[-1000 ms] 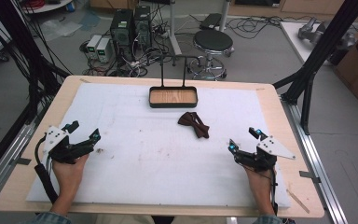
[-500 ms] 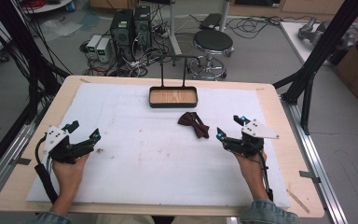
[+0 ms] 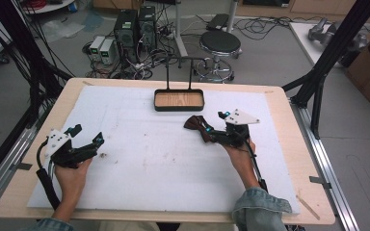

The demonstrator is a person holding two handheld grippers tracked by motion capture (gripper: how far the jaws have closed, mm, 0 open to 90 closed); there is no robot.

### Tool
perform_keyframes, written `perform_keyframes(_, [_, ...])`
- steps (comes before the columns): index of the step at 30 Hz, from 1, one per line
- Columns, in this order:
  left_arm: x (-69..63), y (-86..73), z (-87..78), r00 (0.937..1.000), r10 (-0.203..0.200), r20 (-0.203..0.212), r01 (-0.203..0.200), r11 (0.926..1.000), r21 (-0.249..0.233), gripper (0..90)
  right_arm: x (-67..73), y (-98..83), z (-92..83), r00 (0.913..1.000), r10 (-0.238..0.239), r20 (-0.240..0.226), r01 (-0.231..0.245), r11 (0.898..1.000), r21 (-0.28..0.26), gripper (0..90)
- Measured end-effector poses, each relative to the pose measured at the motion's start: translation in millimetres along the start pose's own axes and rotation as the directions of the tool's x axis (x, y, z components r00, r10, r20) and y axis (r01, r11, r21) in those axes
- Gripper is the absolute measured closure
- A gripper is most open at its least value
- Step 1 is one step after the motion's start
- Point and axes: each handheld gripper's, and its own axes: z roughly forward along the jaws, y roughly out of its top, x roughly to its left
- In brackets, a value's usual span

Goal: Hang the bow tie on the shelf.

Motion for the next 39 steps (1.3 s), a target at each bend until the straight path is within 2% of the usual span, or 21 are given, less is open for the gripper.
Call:
perform_keyframes(3, [-0.1, -0.1, 0.1, 1.0, -0.001, 0.001, 0.001, 1.0, 0.002, 15.0, 2.6, 2.1, 7.1, 0.9998, -0.012, -0.016, 0.012, 1.0, 0.003, 35.1])
perform_keyframes(7, [0.3, -0.1, 0.2, 1.0, 0.002, 0.0, -0.002, 1.0, 0.002, 15.1, 7.9, 6.1, 28.6, 0.9973, -0.045, -0.058, 0.047, 0.998, 0.032, 39.1])
perform_keyframes(11, [0.1, -0.4, 0.7, 1.0, -0.003, 0.002, 0.003, 1.0, 0.004, 15.1, 10.0, 4.9, 39.4, 0.9958, -0.049, -0.078, 0.053, 0.997, 0.054, 40.7])
perform_keyframes(13, [0.2, -0.4, 0.8, 1.0, -0.005, 0.002, 0.005, 1.0, 0.002, 15.1, 10.6, 1.6, 45.8, 0.9945, -0.057, -0.087, 0.064, 0.995, 0.073, 42.6])
perform_keyframes(14, [0.2, -0.5, 0.9, 1.0, -0.003, 0.002, 0.003, 1.0, 0.002, 15.2, 9.9, -2.4, 50.5, 0.9944, -0.053, -0.091, 0.062, 0.993, 0.1, 44.3])
perform_keyframes(16, [0.2, -0.4, 1.1, 1.0, -0.003, 0.004, 0.003, 1.0, 0.003, 15.2, 9.1, -3.9, 52.4, 0.9943, -0.056, -0.091, 0.065, 0.992, 0.108, 45.3])
perform_keyframes(18, [0.0, -0.4, 1.1, 1.0, -0.003, 0.005, 0.003, 1.0, 0.003, 15.2, 7.8, -9.5, 58.3, 0.9945, -0.048, -0.093, 0.061, 0.987, 0.149, 49.2])
perform_keyframes(20, [-0.1, -0.5, 1.3, 1.0, -0.003, 0.004, 0.003, 1.0, 0.003, 15.2, 7.8, -10.5, 59.6, 0.9943, -0.053, -0.092, 0.066, 0.986, 0.153, 50.1])
perform_keyframes(27, [-0.7, -0.8, 2.2, 1.0, -0.004, 0.009, 0.004, 1.0, 0.006, 15.2, 10.6, -18.3, 70.5, 0.9909, -0.099, -0.091, 0.116, 0.973, 0.202, 56.3])
perform_keyframes(34, [-0.8, -0.9, 2.5, 0.9999, -0.005, 0.01, 0.005, 1.0, 0.007, 15.2, 8.9, -22.5, 74.3, 0.9923, -0.102, -0.071, 0.116, 0.966, 0.232, 61.2])
perform_keyframes(39, [-0.7, -0.9, 2.3, 0.9999, -0.006, 0.01, 0.006, 1.0, 0.007, 15.2, 8.3, -24.7, 76.3, 0.9919, -0.105, -0.072, 0.12, 0.961, 0.249, 62.7])
